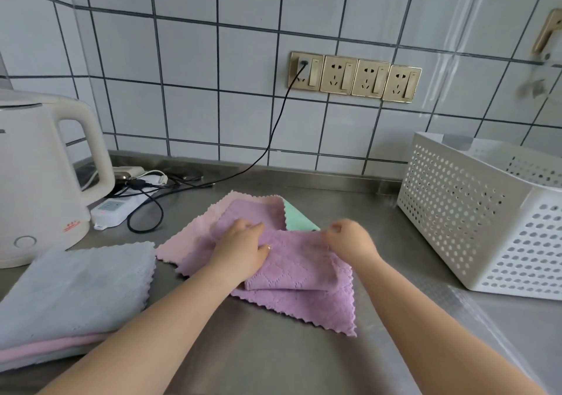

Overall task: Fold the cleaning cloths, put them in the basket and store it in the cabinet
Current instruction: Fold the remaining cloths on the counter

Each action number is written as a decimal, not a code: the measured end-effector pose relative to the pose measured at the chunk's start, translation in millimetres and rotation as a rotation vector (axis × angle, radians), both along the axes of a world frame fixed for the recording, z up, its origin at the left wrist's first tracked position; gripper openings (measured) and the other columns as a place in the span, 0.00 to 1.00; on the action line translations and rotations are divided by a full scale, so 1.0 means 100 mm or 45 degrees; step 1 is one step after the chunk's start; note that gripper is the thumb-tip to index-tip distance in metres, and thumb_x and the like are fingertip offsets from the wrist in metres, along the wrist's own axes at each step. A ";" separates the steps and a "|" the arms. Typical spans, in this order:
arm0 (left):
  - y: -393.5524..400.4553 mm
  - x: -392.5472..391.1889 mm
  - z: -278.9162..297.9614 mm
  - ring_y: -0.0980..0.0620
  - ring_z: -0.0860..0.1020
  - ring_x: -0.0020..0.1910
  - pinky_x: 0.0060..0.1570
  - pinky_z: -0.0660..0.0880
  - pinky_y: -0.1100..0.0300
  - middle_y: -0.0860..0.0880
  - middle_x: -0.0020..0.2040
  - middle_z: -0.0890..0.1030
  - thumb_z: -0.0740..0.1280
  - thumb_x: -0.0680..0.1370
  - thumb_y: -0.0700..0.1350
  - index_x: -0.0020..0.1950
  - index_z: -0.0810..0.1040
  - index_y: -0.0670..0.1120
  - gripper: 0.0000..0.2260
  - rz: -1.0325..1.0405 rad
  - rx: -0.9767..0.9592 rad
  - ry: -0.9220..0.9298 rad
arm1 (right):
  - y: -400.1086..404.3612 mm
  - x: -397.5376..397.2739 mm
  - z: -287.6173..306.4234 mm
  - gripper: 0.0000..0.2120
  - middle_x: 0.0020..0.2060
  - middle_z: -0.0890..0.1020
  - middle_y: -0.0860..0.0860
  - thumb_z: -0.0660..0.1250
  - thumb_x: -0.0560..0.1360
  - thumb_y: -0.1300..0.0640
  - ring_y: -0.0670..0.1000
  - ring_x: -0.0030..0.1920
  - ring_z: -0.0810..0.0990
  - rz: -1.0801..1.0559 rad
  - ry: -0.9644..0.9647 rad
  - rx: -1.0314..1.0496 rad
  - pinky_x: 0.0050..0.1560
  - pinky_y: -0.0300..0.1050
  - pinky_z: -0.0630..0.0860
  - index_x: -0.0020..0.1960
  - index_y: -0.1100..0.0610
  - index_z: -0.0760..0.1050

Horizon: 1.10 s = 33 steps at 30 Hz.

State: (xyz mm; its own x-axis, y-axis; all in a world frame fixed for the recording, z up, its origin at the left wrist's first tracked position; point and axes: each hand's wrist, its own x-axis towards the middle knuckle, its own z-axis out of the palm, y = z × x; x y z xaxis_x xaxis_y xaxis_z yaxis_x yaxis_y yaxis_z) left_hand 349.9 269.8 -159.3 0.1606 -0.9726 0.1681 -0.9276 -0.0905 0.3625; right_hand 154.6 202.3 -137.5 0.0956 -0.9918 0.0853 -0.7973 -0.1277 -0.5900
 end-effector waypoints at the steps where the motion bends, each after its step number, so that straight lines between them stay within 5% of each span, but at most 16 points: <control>1: 0.01 -0.02 0.03 0.44 0.61 0.72 0.69 0.61 0.53 0.44 0.75 0.60 0.57 0.81 0.51 0.73 0.65 0.48 0.21 -0.004 -0.082 -0.133 | 0.02 0.02 0.06 0.08 0.49 0.79 0.56 0.59 0.75 0.54 0.58 0.48 0.77 0.004 0.054 -0.137 0.45 0.46 0.72 0.47 0.56 0.75; 4: 0.01 -0.16 0.06 0.48 0.60 0.74 0.71 0.58 0.53 0.47 0.75 0.62 0.54 0.81 0.47 0.72 0.66 0.48 0.19 -0.133 -0.184 -0.246 | 0.21 0.29 0.10 0.13 0.57 0.76 0.56 0.56 0.77 0.58 0.59 0.59 0.73 0.246 0.191 -0.436 0.55 0.49 0.72 0.54 0.58 0.77; 7: -0.03 -0.28 -0.05 0.49 0.66 0.70 0.69 0.61 0.52 0.50 0.70 0.70 0.55 0.80 0.47 0.70 0.67 0.50 0.19 -0.149 -0.004 -0.228 | 0.35 0.55 -0.20 0.23 0.58 0.77 0.53 0.49 0.72 0.55 0.57 0.60 0.73 0.515 0.243 -0.313 0.59 0.50 0.70 0.59 0.56 0.76; 11: -0.04 -0.26 -0.19 0.50 0.50 0.77 0.74 0.48 0.48 0.51 0.78 0.53 0.46 0.82 0.46 0.77 0.53 0.49 0.22 -0.155 0.184 -0.198 | 0.29 0.52 -0.49 0.23 0.70 0.69 0.47 0.46 0.77 0.53 0.49 0.71 0.63 0.487 0.366 -0.224 0.71 0.50 0.58 0.69 0.51 0.68; 14: -0.02 -0.23 -0.20 0.51 0.47 0.77 0.75 0.46 0.49 0.50 0.78 0.48 0.45 0.83 0.49 0.78 0.50 0.47 0.23 -0.146 0.223 -0.206 | 0.33 0.47 -0.49 0.30 0.73 0.62 0.47 0.38 0.74 0.44 0.48 0.74 0.57 0.449 0.499 -0.215 0.71 0.56 0.55 0.69 0.51 0.65; 19: -0.03 -0.20 -0.21 0.51 0.46 0.77 0.75 0.45 0.49 0.50 0.78 0.47 0.46 0.83 0.50 0.78 0.49 0.47 0.23 -0.151 0.225 -0.201 | 0.29 0.30 -0.48 0.23 0.76 0.55 0.48 0.48 0.80 0.45 0.49 0.75 0.51 0.355 0.517 -0.058 0.71 0.58 0.54 0.73 0.51 0.58; 22: 0.02 -0.20 -0.17 0.49 0.49 0.77 0.74 0.48 0.51 0.48 0.78 0.50 0.49 0.82 0.52 0.77 0.53 0.46 0.24 -0.130 0.168 -0.144 | 0.34 0.17 -0.41 0.24 0.72 0.62 0.54 0.53 0.79 0.43 0.56 0.71 0.61 0.234 0.423 -0.071 0.70 0.54 0.60 0.71 0.52 0.63; 24: 0.07 -0.11 -0.14 0.46 0.59 0.74 0.71 0.57 0.52 0.45 0.75 0.61 0.52 0.81 0.56 0.75 0.60 0.47 0.25 -0.009 0.063 -0.123 | 0.37 0.08 -0.35 0.24 0.67 0.68 0.54 0.57 0.77 0.44 0.58 0.66 0.67 0.114 0.375 -0.132 0.64 0.50 0.66 0.70 0.51 0.65; 26: 0.11 0.01 -0.10 0.44 0.71 0.64 0.60 0.67 0.52 0.47 0.62 0.76 0.54 0.79 0.60 0.67 0.70 0.48 0.23 0.095 0.003 -0.171 | 0.36 0.01 -0.28 0.26 0.63 0.72 0.54 0.59 0.76 0.44 0.57 0.63 0.71 0.064 0.306 -0.077 0.61 0.49 0.70 0.72 0.50 0.63; 28: 0.13 0.10 -0.08 0.44 0.75 0.58 0.54 0.71 0.52 0.48 0.53 0.79 0.56 0.77 0.62 0.61 0.73 0.50 0.21 0.083 0.067 -0.130 | 0.33 -0.02 -0.25 0.27 0.62 0.75 0.52 0.61 0.75 0.43 0.55 0.61 0.74 0.078 0.224 0.046 0.58 0.47 0.72 0.71 0.49 0.64; 33: 0.04 0.09 -0.05 0.48 0.72 0.64 0.63 0.69 0.54 0.50 0.68 0.72 0.62 0.78 0.55 0.72 0.66 0.53 0.23 0.030 0.155 0.250 | 0.32 0.01 -0.22 0.27 0.56 0.78 0.50 0.68 0.73 0.51 0.51 0.54 0.77 0.119 -0.108 0.074 0.51 0.42 0.71 0.70 0.48 0.66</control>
